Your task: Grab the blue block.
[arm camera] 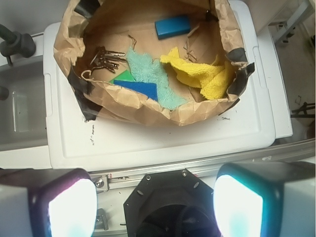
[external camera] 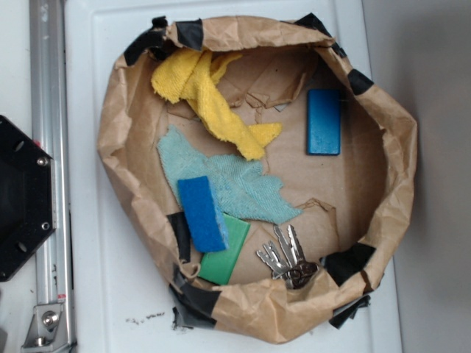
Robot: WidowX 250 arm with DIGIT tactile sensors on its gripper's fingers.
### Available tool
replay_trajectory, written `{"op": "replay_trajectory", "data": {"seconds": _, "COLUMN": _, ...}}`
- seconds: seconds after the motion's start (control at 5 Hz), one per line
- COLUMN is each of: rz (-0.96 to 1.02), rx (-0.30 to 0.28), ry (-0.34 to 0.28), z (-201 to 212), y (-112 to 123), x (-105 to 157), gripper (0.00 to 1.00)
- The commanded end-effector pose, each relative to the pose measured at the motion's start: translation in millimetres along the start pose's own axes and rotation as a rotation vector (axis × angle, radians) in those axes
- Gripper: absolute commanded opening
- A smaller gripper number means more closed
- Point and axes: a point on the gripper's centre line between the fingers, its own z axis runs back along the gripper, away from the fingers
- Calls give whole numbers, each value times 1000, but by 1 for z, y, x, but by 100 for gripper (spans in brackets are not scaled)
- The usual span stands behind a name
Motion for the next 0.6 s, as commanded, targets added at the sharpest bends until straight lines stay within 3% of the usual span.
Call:
{"op": "replay_trajectory", "data": {"seconds": 0.0, "rz": 467, "rx": 61, "ry": -170, "z": -94, "y": 18, "x": 91, "gripper": 100}}
{"op": "replay_trajectory", "data": {"seconds": 0.2, "rz": 717, "rx": 53, "ry": -257, "z": -129, "y": 28, "x": 136, "gripper": 100}}
{"op": "replay_trajectory", "data": {"seconds": 0.4, "rz": 872, "rx": 61, "ry": -261, "z": -158, "y": 44, "x": 165, "gripper": 100}}
